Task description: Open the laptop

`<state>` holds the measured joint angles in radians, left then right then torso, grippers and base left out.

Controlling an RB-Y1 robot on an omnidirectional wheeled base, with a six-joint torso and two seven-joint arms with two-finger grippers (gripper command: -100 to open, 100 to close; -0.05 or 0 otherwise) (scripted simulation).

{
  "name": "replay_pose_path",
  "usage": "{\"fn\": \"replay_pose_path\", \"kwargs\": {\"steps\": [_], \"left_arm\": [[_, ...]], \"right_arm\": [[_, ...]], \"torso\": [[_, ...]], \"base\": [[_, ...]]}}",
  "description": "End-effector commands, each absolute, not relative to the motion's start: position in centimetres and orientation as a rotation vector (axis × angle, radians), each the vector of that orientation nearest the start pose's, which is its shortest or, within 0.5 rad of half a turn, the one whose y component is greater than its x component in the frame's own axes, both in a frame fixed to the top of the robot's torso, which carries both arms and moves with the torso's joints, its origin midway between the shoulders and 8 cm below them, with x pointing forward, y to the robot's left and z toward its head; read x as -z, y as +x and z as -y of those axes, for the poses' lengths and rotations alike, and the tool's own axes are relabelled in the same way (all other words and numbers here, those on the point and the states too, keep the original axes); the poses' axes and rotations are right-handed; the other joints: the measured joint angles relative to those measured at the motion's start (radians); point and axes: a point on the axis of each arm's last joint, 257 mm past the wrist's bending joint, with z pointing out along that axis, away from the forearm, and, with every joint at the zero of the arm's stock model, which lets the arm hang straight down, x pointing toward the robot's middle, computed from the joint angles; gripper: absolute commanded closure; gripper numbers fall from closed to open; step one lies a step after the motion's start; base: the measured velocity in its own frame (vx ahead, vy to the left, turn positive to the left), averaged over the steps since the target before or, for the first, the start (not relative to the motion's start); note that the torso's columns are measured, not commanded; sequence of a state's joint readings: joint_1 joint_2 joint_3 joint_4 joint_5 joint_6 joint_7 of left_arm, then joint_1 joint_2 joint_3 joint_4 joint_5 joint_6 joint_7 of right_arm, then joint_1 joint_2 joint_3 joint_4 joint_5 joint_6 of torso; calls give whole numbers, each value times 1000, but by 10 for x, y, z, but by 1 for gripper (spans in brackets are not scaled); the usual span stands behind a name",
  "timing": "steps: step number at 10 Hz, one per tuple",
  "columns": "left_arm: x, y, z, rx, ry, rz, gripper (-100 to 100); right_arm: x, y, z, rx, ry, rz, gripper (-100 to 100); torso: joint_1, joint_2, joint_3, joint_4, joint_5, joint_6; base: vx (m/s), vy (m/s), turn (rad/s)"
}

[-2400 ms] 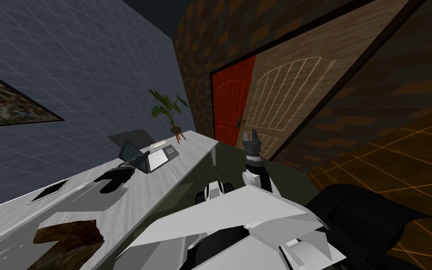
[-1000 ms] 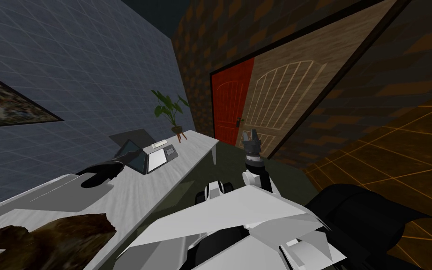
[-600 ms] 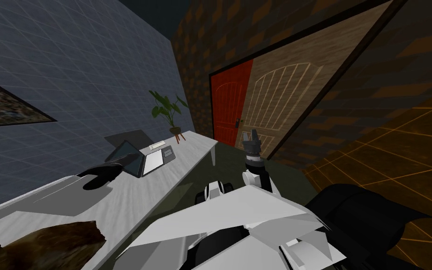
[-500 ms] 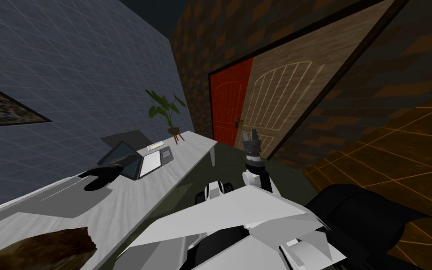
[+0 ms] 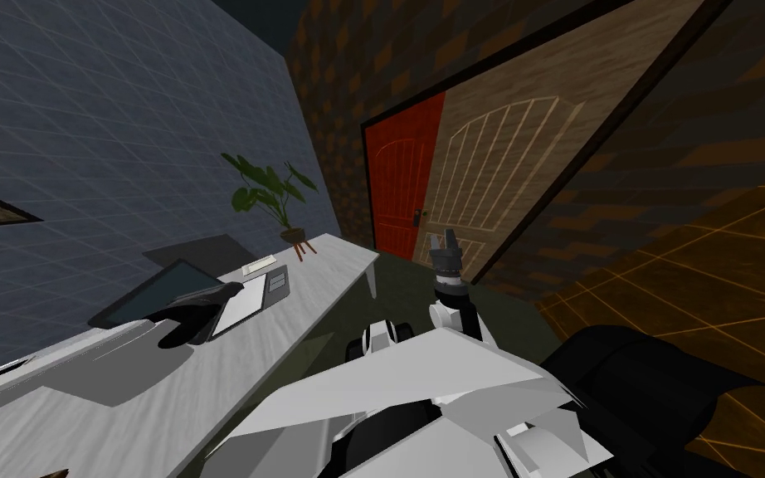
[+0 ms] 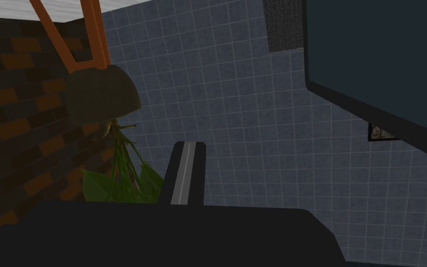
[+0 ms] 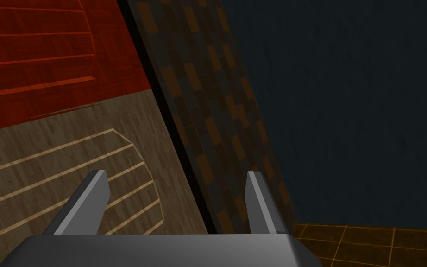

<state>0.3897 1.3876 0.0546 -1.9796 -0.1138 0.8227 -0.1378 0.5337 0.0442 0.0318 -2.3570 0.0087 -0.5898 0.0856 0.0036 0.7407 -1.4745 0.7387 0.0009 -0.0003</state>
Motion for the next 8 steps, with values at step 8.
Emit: {"fn": "replay_pose_path", "kwargs": {"steps": [8], "left_arm": [[74, 450, -619, -397, -527, -1748, -100]], "right_arm": [[-64, 310, 271, -1259, 548, -503, 0]], "torso": [[-2, -4, -2, -1, 0, 0]], "base": [[-122, 136, -56]]}}
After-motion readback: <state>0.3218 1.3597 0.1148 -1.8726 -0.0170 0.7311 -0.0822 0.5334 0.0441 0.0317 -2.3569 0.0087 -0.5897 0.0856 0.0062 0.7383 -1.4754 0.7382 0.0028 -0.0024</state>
